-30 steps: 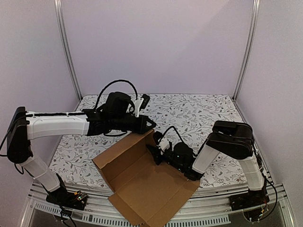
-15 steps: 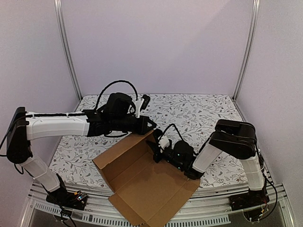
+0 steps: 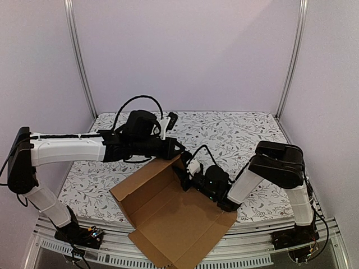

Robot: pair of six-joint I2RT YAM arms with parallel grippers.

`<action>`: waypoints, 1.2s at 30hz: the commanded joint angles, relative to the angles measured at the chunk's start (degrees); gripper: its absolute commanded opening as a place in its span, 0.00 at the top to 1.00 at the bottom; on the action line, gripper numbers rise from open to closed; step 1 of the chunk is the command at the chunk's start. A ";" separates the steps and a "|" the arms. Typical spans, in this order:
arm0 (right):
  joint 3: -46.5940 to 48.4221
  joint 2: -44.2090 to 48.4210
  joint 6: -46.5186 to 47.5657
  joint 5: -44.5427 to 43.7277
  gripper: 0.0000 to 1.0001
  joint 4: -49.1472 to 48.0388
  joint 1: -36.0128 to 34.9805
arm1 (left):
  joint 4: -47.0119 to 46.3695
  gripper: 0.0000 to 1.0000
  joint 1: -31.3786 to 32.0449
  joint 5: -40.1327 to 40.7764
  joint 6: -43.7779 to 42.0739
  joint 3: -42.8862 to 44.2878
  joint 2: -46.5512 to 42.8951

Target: Fold the paper box

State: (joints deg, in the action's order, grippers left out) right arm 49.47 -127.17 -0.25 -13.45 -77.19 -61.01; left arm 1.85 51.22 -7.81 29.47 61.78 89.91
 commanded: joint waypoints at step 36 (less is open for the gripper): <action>-9.53 10.55 -1.13 1.45 0.41 -3.30 -0.19 | 7.45 1.00 1.51 4.47 0.84 0.62 1.26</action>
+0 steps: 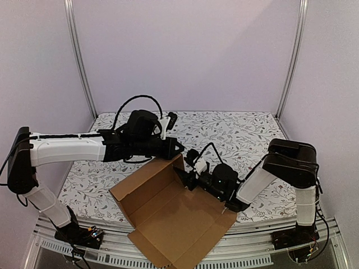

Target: Fold the paper box

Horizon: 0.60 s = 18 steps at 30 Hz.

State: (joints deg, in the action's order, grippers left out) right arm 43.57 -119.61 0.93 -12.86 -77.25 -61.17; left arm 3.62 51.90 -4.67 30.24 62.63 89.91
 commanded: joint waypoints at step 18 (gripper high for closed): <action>-18.35 34.63 -12.66 5.90 0.21 30.47 0.08 | 7.54 1.00 3.96 3.93 -0.39 2.33 3.10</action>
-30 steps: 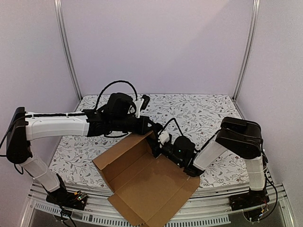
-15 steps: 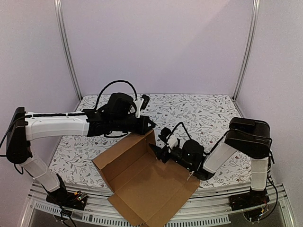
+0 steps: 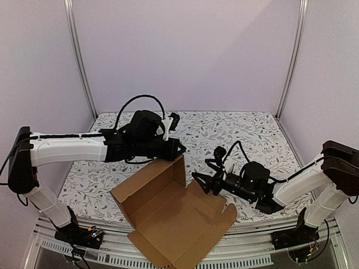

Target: Fold the paper box

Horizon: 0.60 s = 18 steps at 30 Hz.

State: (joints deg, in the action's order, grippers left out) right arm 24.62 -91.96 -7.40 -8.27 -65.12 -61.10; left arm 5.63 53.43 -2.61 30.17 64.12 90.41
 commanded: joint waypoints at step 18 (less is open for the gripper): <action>4.03 23.62 -6.86 -6.06 0.01 48.37 -0.25 | 7.75 1.00 6.78 11.11 0.31 -1.15 2.74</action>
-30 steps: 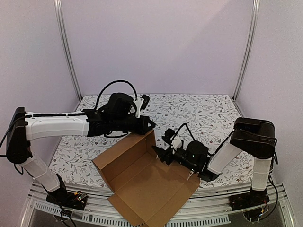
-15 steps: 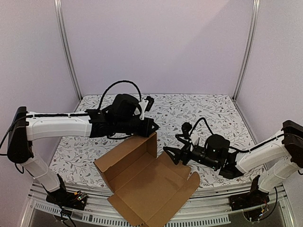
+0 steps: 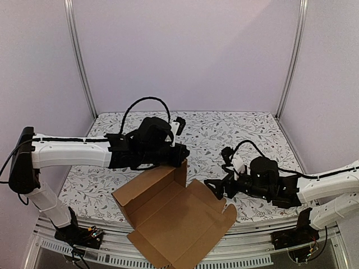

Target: Fold the paper box

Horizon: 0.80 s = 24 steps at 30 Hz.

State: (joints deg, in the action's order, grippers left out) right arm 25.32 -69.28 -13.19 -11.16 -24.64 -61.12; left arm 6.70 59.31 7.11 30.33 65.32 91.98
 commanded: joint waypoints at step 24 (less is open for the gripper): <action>7.57 16.97 -21.07 3.21 0.02 51.70 0.30 | 7.86 0.74 -5.25 -7.33 -3.42 2.26 -10.74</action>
State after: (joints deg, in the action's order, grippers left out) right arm 32.47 -55.27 -29.43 -14.57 19.77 -60.99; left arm 12.27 55.61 2.24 27.66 65.93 86.02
